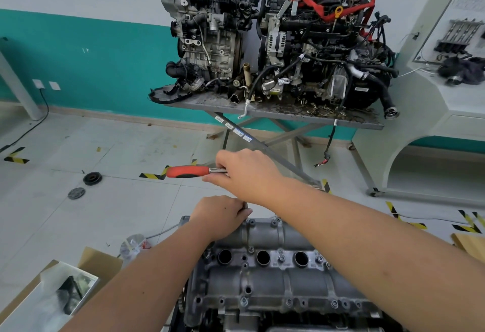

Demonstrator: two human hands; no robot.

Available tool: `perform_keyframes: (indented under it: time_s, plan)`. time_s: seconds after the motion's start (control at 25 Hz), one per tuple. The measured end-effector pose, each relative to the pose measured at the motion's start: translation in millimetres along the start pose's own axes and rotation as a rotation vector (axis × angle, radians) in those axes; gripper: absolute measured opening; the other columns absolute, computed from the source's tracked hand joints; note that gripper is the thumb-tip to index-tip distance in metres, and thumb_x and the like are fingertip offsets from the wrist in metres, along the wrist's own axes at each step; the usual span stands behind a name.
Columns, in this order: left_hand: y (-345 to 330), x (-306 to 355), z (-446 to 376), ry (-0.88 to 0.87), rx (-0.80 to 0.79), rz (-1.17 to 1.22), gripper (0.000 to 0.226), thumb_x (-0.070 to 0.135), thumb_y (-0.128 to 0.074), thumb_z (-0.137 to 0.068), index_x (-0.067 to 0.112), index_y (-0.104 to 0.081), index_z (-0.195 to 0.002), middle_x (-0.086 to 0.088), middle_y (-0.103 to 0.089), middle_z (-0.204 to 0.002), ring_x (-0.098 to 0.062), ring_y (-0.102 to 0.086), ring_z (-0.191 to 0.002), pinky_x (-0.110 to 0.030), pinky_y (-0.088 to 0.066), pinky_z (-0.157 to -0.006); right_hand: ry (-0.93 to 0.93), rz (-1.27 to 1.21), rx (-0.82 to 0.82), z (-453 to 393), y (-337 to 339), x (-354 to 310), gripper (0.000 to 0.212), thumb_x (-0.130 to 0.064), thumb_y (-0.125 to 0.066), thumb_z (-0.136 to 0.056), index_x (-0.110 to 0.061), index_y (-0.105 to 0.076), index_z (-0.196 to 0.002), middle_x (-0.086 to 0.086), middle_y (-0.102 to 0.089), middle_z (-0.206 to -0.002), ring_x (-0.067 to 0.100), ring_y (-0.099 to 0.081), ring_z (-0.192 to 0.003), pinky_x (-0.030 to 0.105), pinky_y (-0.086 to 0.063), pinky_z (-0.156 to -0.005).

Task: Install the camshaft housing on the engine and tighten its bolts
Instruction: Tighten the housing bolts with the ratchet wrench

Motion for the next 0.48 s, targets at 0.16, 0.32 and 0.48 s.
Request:
perform_keyframes:
  time_s: [0.16,0.32,0.48]
  plan:
    - [-1,1,-1,0.000,-0.013,0.004,0.040,0.055,-0.026,-0.102,0.028,-0.056,-0.101,-0.001,-0.068,-0.097,-0.027,-0.064,-0.083,-0.035,-0.039,-0.062,0.095,0.105,0.040,8,3,-6,0.033,-0.054,-0.049,-0.098,-0.025,-0.039,-0.085,-0.006,-0.046,-0.076,0.023,-0.050,-0.069,0.032,-0.033,-0.057]
    - [-3,-2,-3,0.005,-0.027,0.022,0.038,0.057,-0.025,-0.101,0.029,-0.049,-0.094,-0.001,-0.068,-0.095,-0.026,-0.061,-0.078,-0.035,-0.038,-0.061,-0.014,-0.069,0.131,22,10,5,0.015,-0.029,-0.055,-0.095,-0.021,-0.046,-0.085,-0.005,-0.041,-0.082,0.025,-0.050,-0.072,0.032,-0.033,-0.059]
    - [-7,-3,-4,0.014,-0.052,0.037,0.033,0.059,-0.026,-0.100,0.034,-0.043,-0.087,0.001,-0.069,-0.098,-0.024,-0.060,-0.080,-0.034,-0.036,-0.061,-0.051,0.055,0.083,23,5,7,0.014,-0.033,-0.048,-0.098,-0.023,-0.044,-0.090,-0.005,-0.039,-0.082,0.024,-0.047,-0.072,0.033,-0.034,-0.058]
Point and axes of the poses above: each hand's wrist, its own z-axis away from the middle knuckle, its own y-axis out of the back of the hand, x = y × z, the point moved 9 cm from there along -z, towards the middle knuckle
